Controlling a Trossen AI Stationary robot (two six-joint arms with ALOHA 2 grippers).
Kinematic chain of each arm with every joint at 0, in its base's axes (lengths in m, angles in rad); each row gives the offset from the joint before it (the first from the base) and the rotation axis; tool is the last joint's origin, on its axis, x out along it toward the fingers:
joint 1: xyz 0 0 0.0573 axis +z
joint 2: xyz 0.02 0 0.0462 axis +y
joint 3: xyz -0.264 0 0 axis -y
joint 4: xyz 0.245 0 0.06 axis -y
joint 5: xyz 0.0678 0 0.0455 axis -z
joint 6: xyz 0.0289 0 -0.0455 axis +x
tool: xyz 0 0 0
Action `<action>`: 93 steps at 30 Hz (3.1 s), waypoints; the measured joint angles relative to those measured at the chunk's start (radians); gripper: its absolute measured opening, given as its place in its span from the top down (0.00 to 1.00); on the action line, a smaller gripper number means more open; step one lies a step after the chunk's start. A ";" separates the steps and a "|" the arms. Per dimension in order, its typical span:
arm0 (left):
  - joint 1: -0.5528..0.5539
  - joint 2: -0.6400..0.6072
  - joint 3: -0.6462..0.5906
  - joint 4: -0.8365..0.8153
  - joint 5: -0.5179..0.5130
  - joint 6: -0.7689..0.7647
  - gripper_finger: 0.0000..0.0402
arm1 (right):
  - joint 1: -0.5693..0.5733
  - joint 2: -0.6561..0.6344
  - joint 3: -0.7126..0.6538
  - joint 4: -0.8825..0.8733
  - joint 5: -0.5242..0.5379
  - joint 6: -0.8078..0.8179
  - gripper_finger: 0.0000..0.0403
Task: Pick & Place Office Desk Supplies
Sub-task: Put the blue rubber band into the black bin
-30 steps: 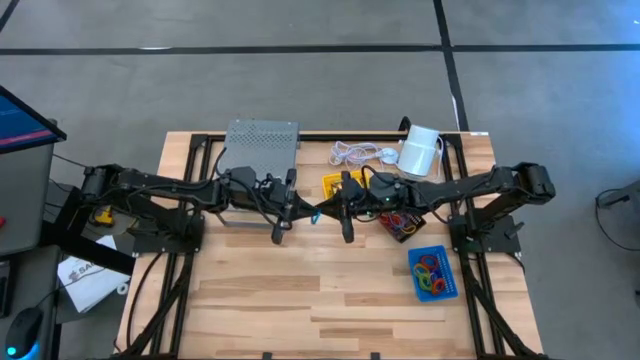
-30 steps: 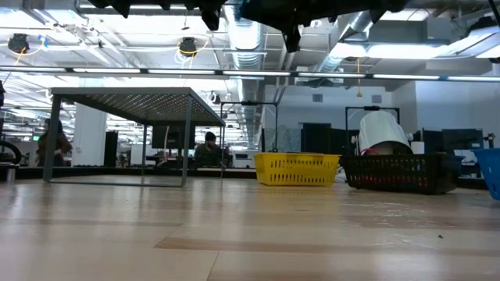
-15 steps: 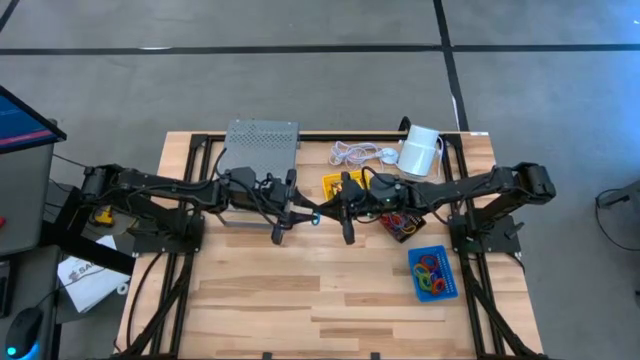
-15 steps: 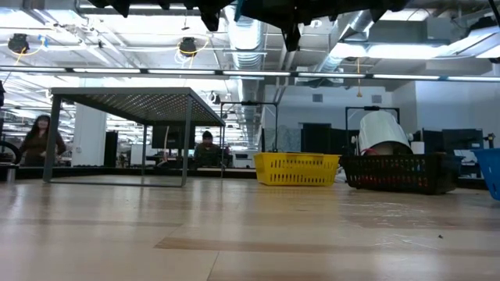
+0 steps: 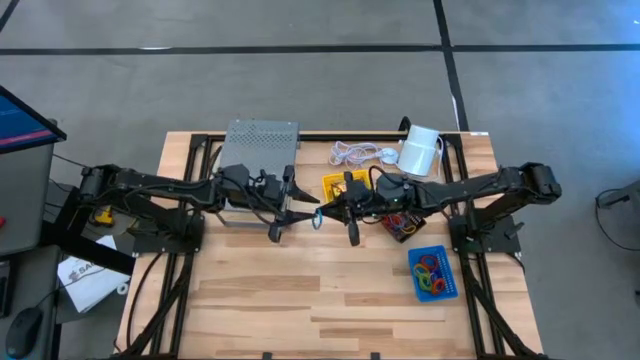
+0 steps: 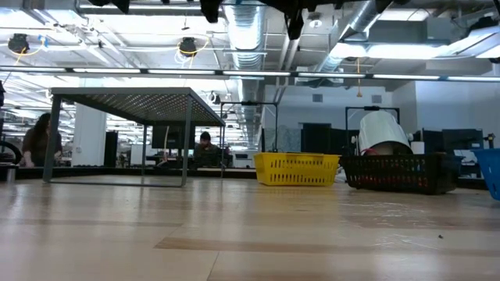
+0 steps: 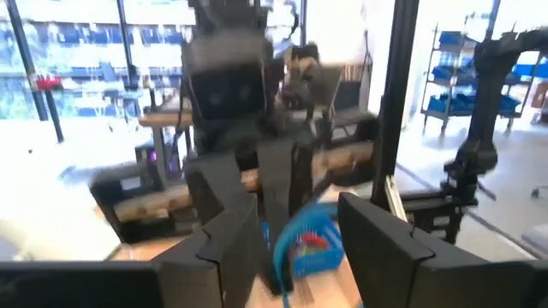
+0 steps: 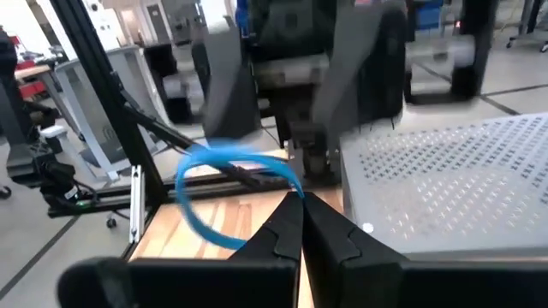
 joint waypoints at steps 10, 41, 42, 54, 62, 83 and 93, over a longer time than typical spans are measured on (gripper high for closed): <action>0.000 -0.042 0.002 -0.025 -0.054 0.008 0.60 | 0.007 -0.043 0.000 -0.026 0.008 -0.002 1.00; -0.001 -0.335 0.000 -0.656 -0.053 -0.071 0.61 | -0.146 -0.418 -0.033 -1.364 0.202 0.294 1.00; -0.001 -0.329 0.000 -0.656 -0.053 -0.071 0.61 | -0.138 -0.409 -0.046 -1.360 0.201 0.306 1.00; 0.000 -0.319 0.000 -0.606 -0.161 -0.098 0.61 | -0.089 -0.275 -0.180 -1.316 0.195 0.385 1.00; -0.028 -0.319 0.000 -0.608 -0.162 -0.098 0.61 | -0.086 -0.206 -0.180 -1.312 0.170 0.384 1.00; -0.051 -0.264 -0.045 -0.433 -0.158 0.011 0.61 | -0.144 -0.185 -0.181 -1.326 0.115 0.392 0.87; -0.052 -0.351 -0.044 -0.531 -0.155 0.010 0.61 | -0.145 -0.185 -0.181 -1.317 0.037 0.383 0.55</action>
